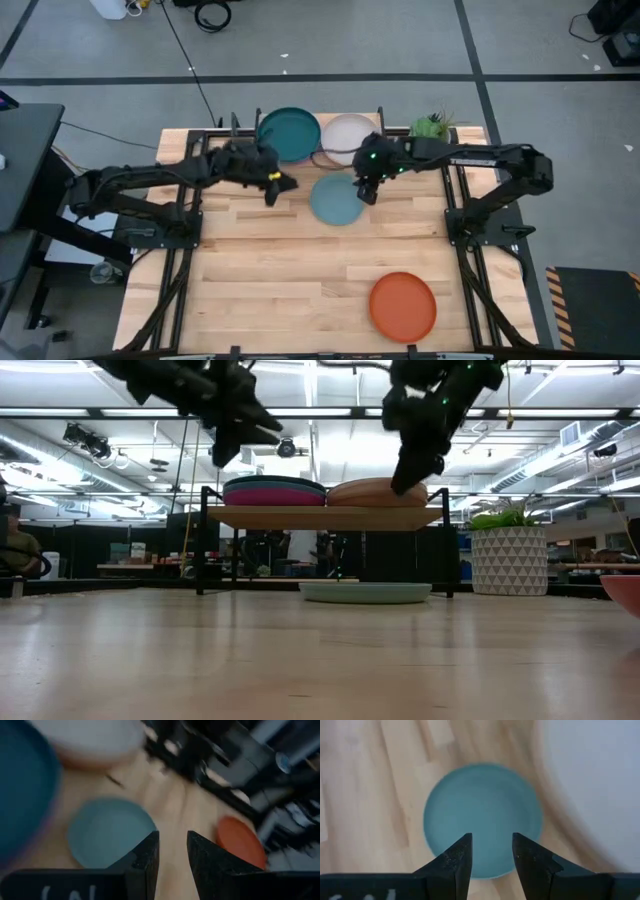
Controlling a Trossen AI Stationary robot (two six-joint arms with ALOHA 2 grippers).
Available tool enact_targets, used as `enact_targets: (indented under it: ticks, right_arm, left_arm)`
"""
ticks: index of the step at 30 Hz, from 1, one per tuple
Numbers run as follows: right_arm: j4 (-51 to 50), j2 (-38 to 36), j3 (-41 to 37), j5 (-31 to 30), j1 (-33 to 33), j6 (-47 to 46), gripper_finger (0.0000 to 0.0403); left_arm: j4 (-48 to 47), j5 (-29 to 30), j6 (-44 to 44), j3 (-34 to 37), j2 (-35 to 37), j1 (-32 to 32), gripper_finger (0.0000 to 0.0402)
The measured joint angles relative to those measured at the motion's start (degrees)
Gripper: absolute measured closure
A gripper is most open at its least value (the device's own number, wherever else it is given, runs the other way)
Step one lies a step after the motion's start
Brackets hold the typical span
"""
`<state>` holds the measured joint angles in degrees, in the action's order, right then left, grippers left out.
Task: Place and stack plates onto a shelf
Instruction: Stack the light blue plate on top of the gray plate on the shelf
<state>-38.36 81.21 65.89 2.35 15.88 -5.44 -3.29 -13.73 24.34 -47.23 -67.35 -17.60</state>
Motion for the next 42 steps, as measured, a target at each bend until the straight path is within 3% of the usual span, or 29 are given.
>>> enact_targets:
  ticks: [6, 16, 24, 27, 34, 42]
  right_arm:
    - [1.22, 3.79, -2.22, -2.04, -4.89, 0.52, 0.0265]
    - [13.35, 1.5, -12.09, -5.07, -12.3, -0.14, 0.0284]
    - [28.86, 3.72, -20.26, -5.41, -16.28, 9.67, 0.0284]
    - [33.67, 6.48, -20.32, -3.24, -16.02, 12.33, 0.0276]
    - [41.63, 13.04, -20.29, -0.37, -15.32, 14.87, 0.024]
    - [42.19, 17.92, -20.27, -1.31, -15.32, 17.64, 0.0232]
  left_arm:
    - [-0.03, -2.35, 1.41, 5.03, 0.02, 5.83, 0.0295]
    - [-0.38, 6.61, 2.01, 7.05, -4.3, 16.72, 0.0295]
    - [-0.4, 10.34, 5.75, 7.02, -7.13, 18.62, 0.0294]
    - [-0.4, 8.92, 10.19, 7.01, -7.0, 18.62, 0.0294]
    - [-3.39, -0.53, 13.96, 6.94, -6.69, 19.08, 0.0294]
    - [-3.61, -1.57, 17.05, 6.92, -5.14, 21.05, 0.0297]
